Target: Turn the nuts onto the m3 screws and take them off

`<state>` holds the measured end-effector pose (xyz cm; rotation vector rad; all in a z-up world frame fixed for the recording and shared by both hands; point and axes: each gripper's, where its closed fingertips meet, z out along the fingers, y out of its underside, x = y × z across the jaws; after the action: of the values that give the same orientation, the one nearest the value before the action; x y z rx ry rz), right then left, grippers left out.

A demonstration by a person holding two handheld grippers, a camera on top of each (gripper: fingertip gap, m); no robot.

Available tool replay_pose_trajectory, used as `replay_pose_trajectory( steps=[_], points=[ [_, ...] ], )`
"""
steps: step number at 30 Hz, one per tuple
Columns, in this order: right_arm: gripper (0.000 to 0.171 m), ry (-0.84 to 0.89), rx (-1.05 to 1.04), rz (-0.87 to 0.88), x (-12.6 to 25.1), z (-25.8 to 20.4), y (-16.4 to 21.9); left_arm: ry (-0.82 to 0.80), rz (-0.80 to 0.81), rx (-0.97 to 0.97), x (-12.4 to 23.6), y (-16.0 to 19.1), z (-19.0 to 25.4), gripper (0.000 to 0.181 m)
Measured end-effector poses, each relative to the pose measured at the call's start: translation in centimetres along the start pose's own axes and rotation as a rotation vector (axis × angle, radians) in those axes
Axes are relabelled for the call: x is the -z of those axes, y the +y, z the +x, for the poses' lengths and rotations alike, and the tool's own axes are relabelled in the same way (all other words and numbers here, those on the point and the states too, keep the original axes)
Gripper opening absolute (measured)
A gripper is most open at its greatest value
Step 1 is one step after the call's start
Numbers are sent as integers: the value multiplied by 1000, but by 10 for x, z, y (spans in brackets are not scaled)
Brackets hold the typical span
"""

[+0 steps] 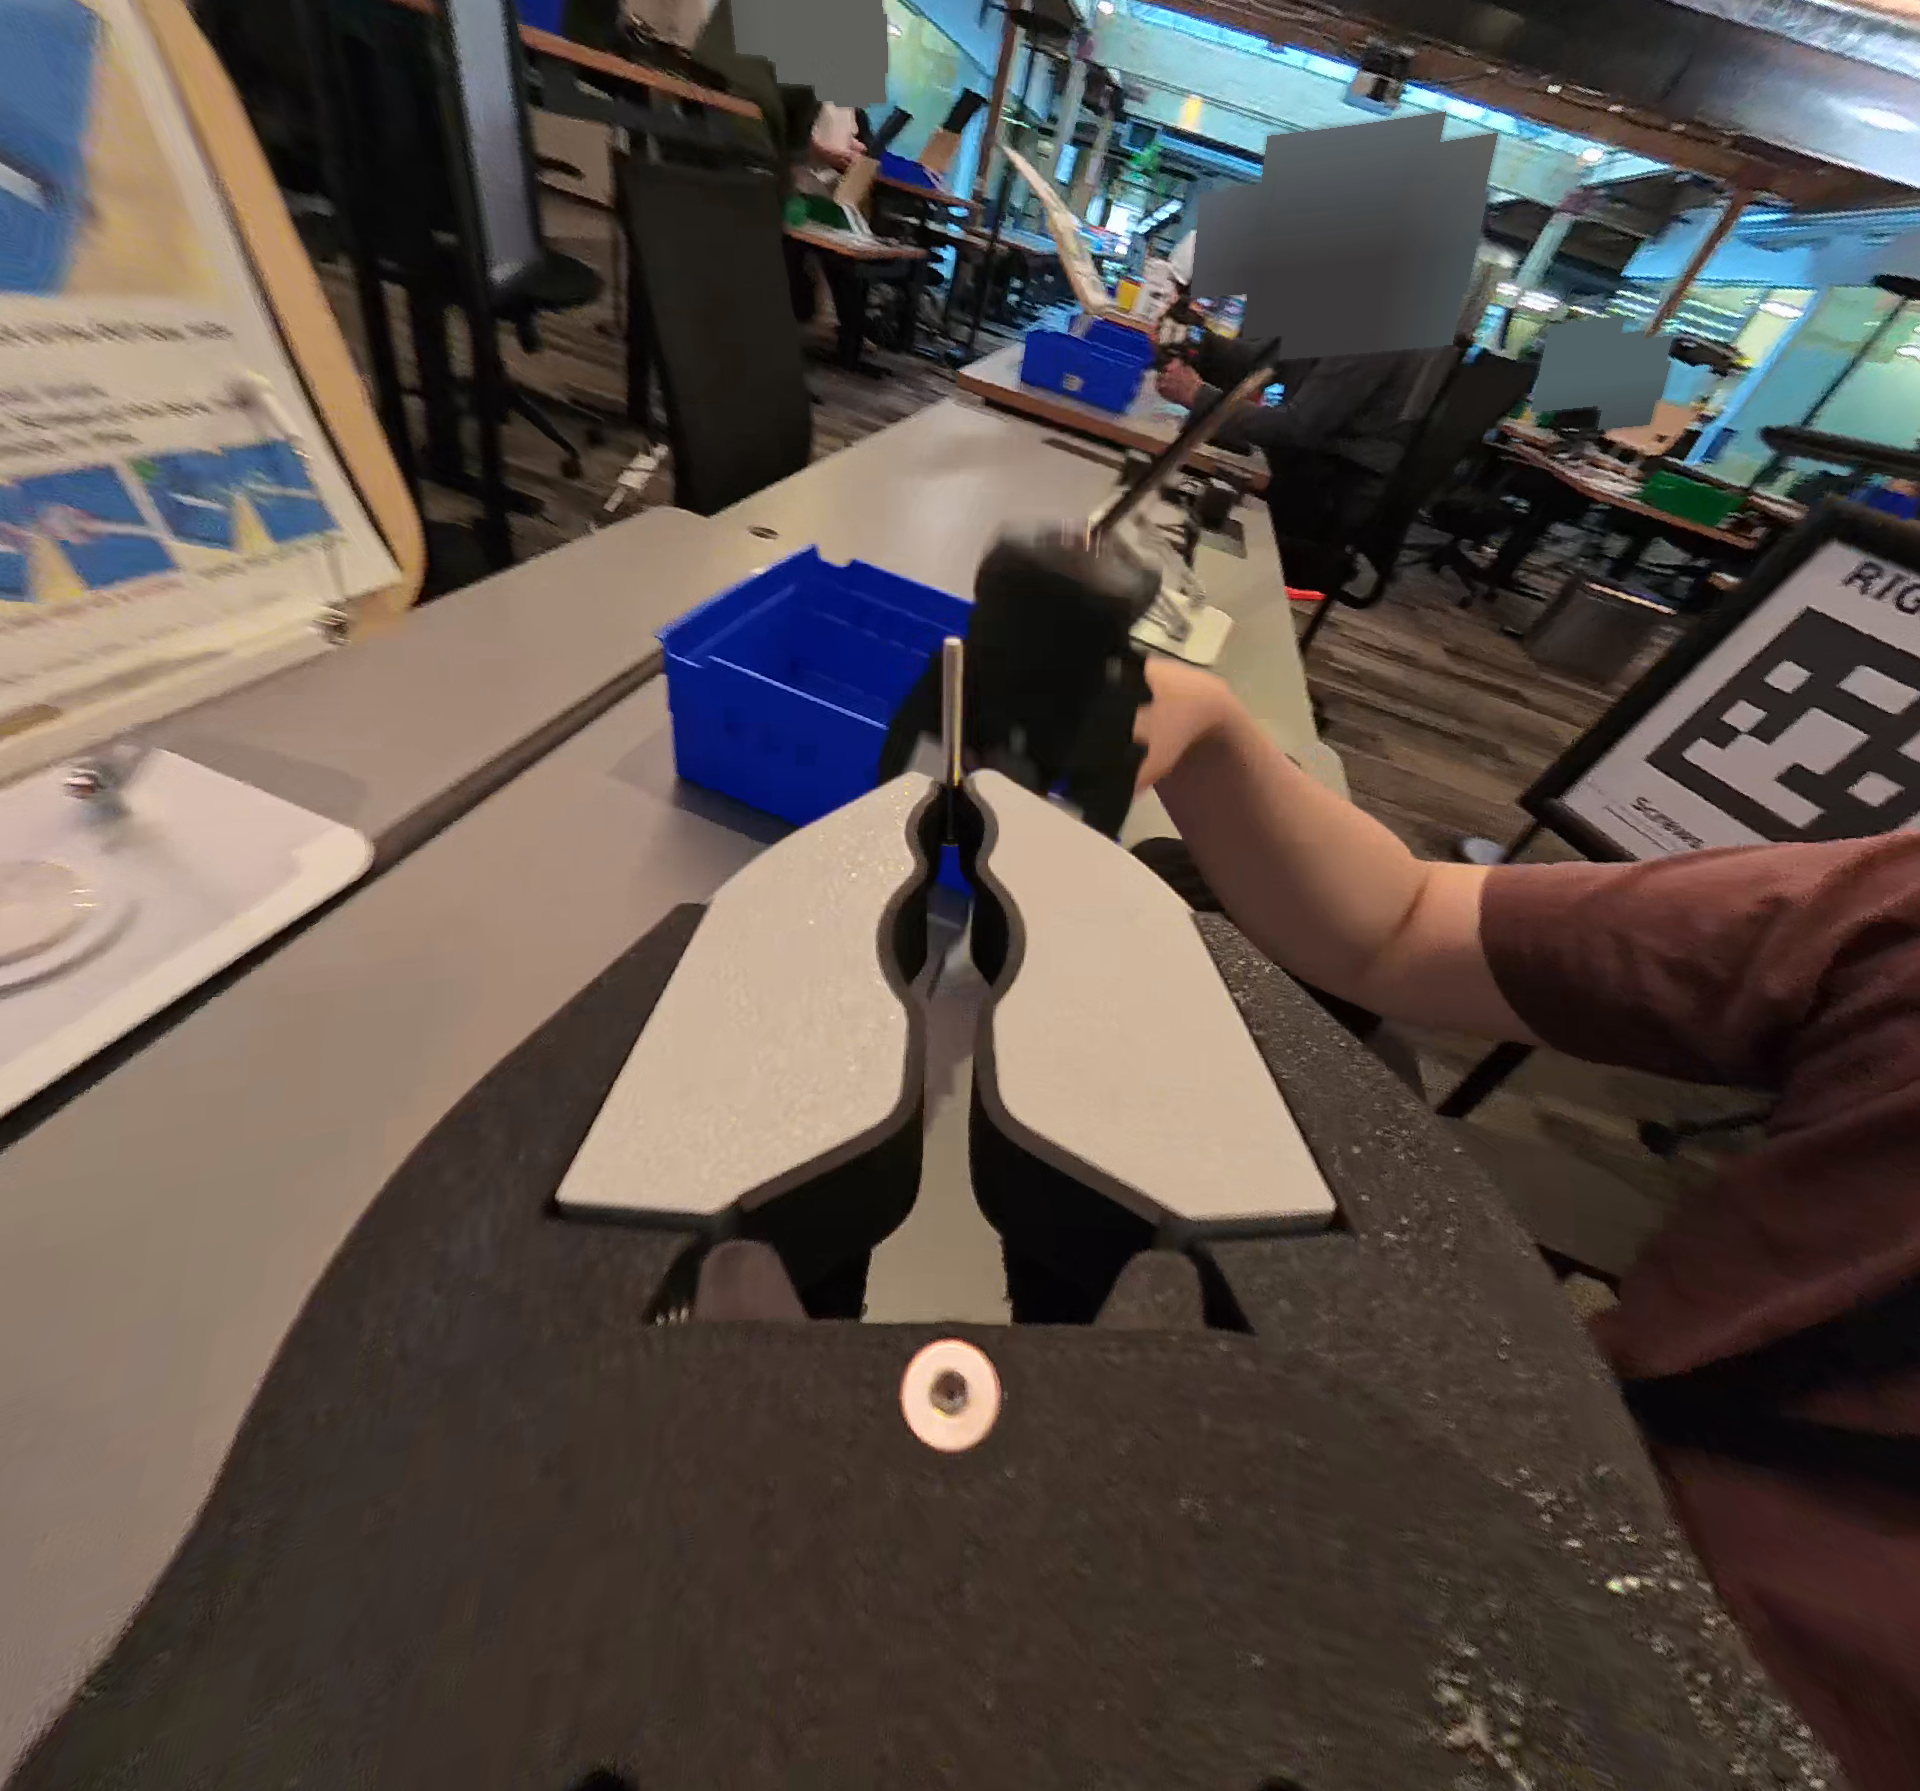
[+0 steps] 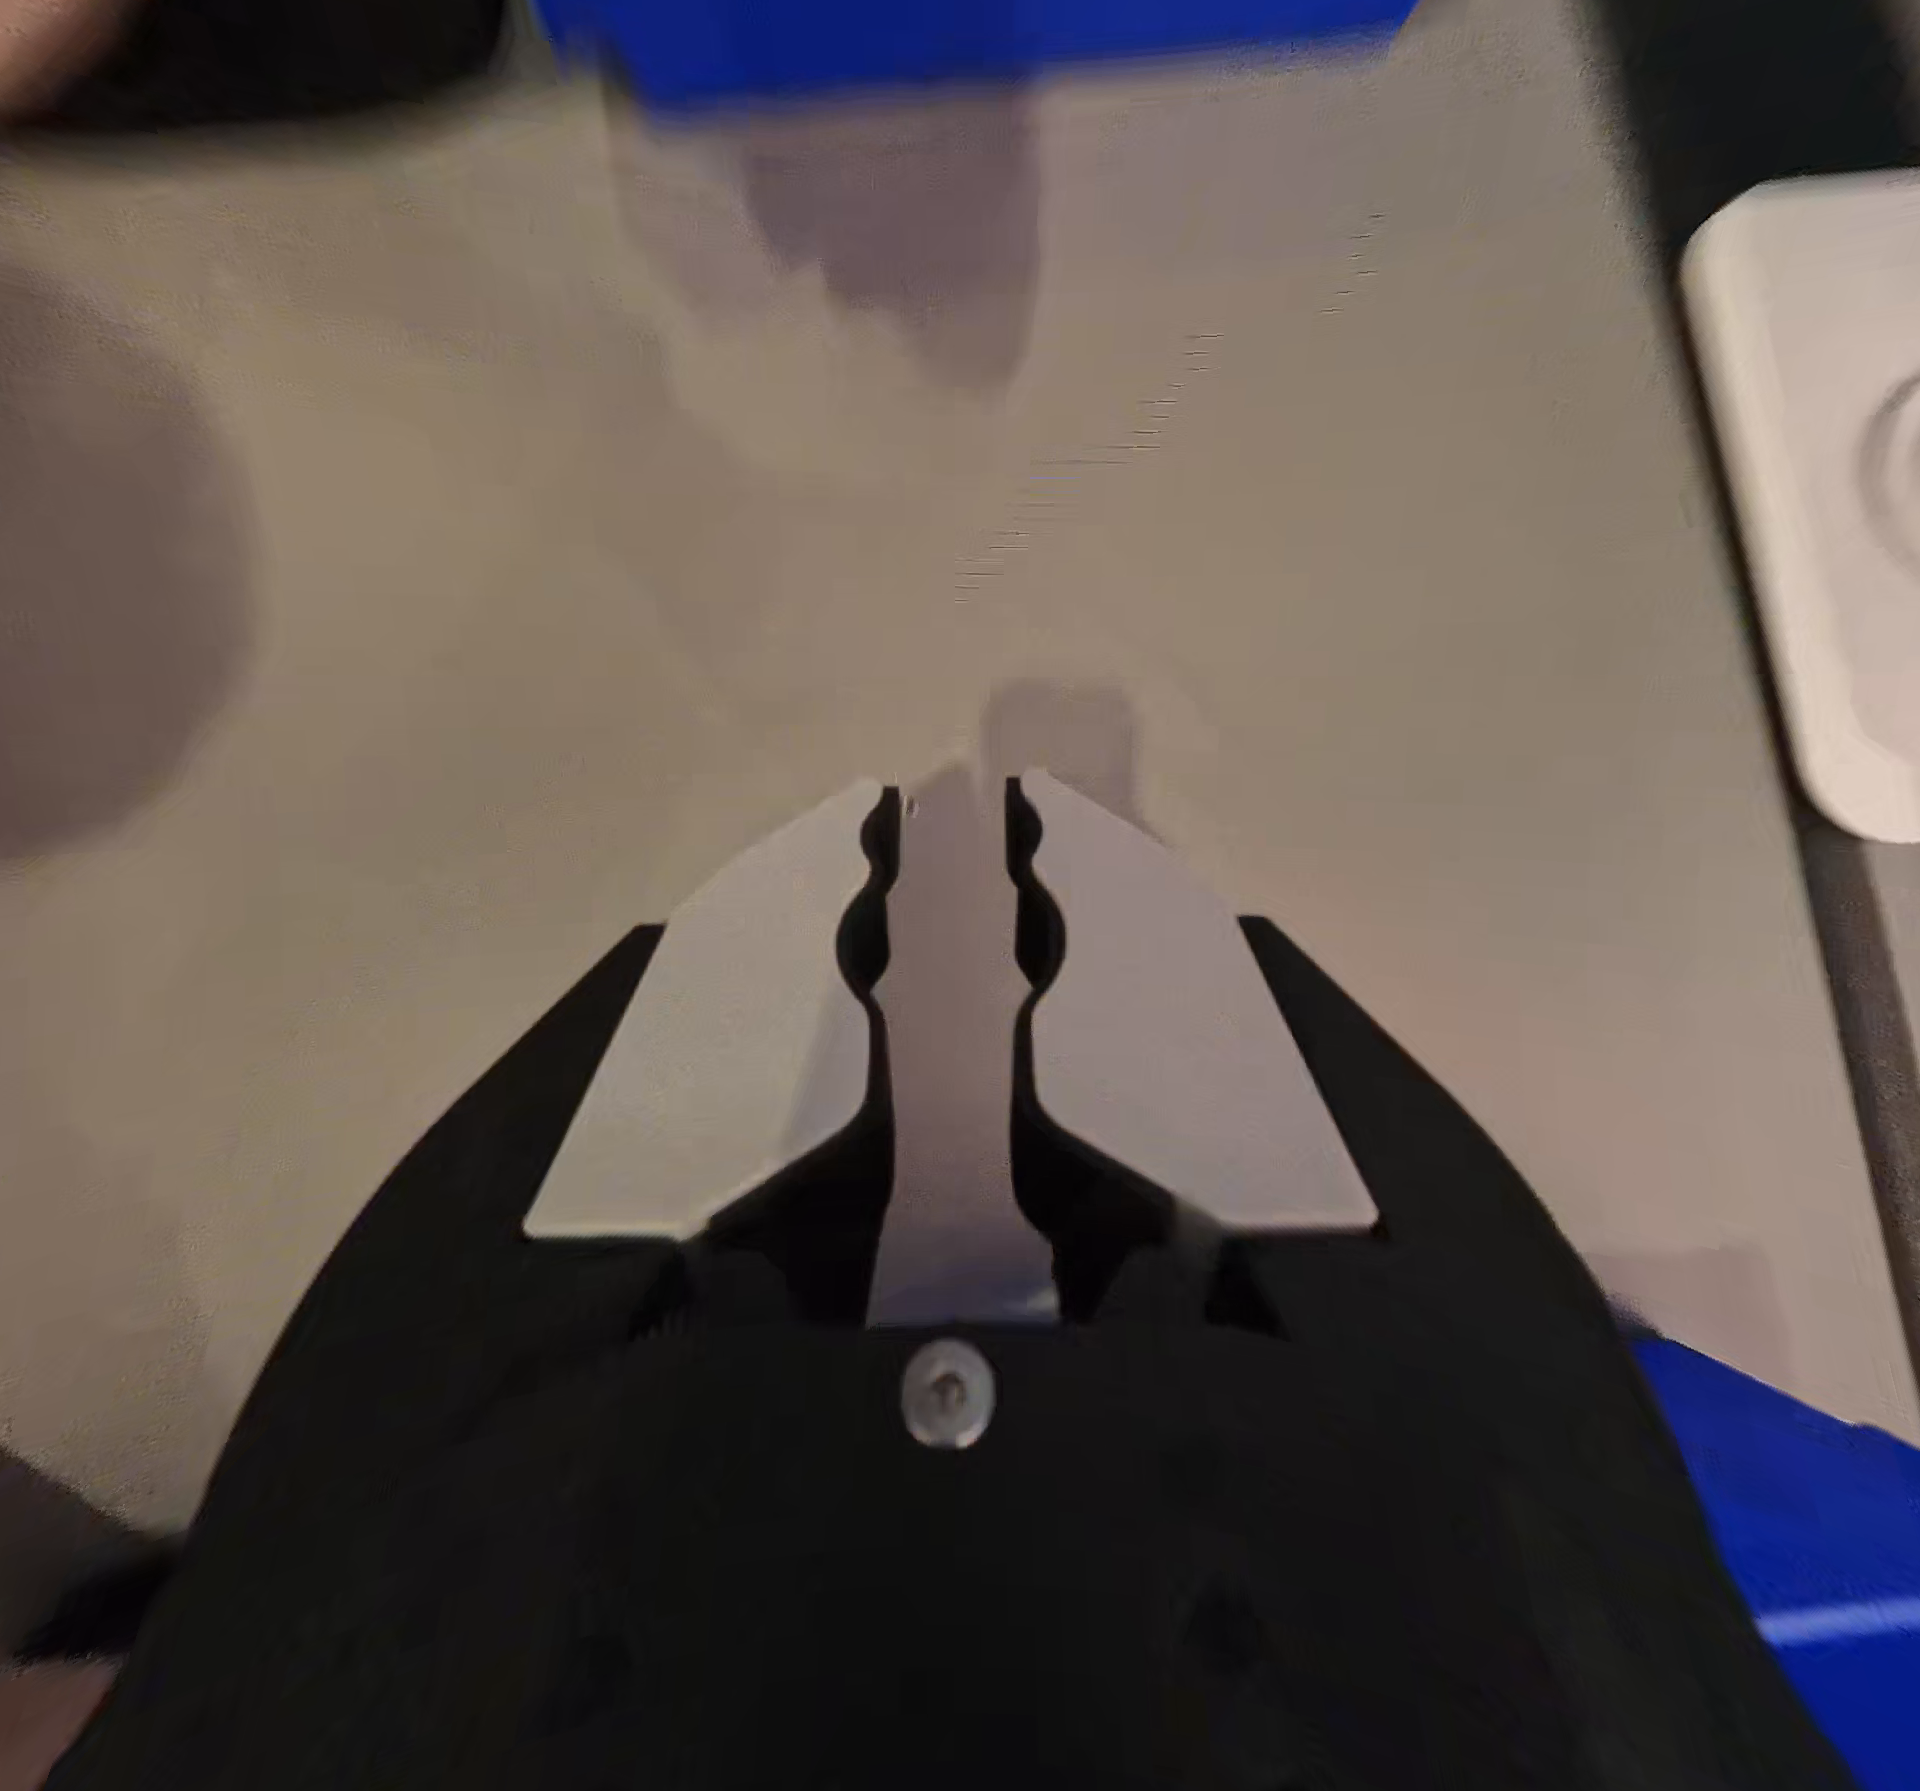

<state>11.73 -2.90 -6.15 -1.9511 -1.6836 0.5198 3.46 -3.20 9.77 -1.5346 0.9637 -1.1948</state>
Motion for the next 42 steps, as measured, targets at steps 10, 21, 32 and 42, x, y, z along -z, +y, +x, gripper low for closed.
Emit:
replay_pose_trajectory(
  steps=[10,21,32,42],
  points=[
    [21,-23,182,-317,-66,-11,41,-98,69,-60,62,-36,9,2],
    [17,-73,126,-395,-85,-16,50,-60,54,-52,62,-36,15,2],
    [17,-84,96,-410,-86,-15,52,-24,22,-70,51,-30,22,2],
    [12,-88,103,-412,-86,-16,52,-7,3,-66,44,-26,24,2]
  ],
)
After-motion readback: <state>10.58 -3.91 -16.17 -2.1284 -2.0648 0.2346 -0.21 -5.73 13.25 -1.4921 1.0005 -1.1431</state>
